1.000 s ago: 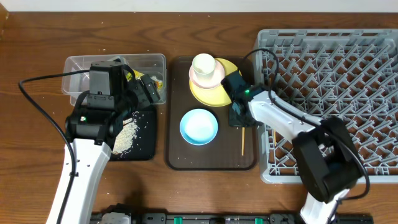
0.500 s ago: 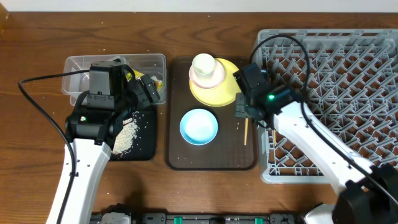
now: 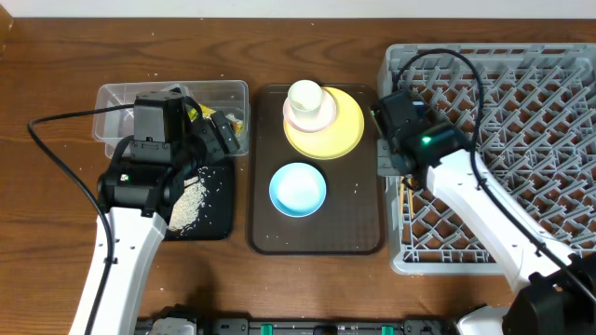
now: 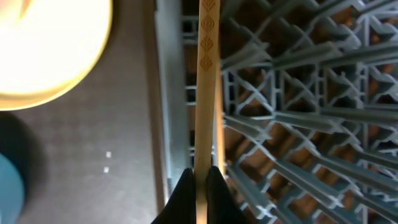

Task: Sort waste into correct bins and load items into the dishwasher rack
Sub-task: 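Carry the chopstick right and lower it into the grey rack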

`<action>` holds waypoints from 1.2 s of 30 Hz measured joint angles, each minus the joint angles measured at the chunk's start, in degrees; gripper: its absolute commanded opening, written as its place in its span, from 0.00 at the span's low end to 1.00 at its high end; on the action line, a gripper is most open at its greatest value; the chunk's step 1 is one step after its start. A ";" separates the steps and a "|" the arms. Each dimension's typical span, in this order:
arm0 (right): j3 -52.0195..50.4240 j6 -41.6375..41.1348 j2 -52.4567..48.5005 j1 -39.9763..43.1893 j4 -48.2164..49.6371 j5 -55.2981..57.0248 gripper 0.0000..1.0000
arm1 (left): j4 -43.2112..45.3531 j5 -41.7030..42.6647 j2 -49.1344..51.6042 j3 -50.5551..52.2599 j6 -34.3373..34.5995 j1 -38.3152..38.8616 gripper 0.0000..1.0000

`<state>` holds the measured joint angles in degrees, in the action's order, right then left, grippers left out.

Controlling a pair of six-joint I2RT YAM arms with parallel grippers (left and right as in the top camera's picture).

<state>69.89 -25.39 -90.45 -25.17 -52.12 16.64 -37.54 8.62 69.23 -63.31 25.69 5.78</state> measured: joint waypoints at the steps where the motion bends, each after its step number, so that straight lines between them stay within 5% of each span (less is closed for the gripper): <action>1: 0.00 0.39 0.00 0.37 -0.17 -0.04 0.01 | 0.02 0.00 0.00 0.00 0.00 -0.02 0.90; 30: -0.22 8.07 -2.93 4.79 2.14 -1.01 0.01 | 0.02 0.00 0.00 0.00 0.00 -0.02 0.90; 36: -0.22 8.26 -2.93 5.20 2.16 -1.01 0.09 | 0.00 0.00 0.00 0.00 0.00 -0.02 0.90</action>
<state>69.67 -17.12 -93.38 -19.97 -49.95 15.64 -37.54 8.62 69.23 -63.31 25.69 5.76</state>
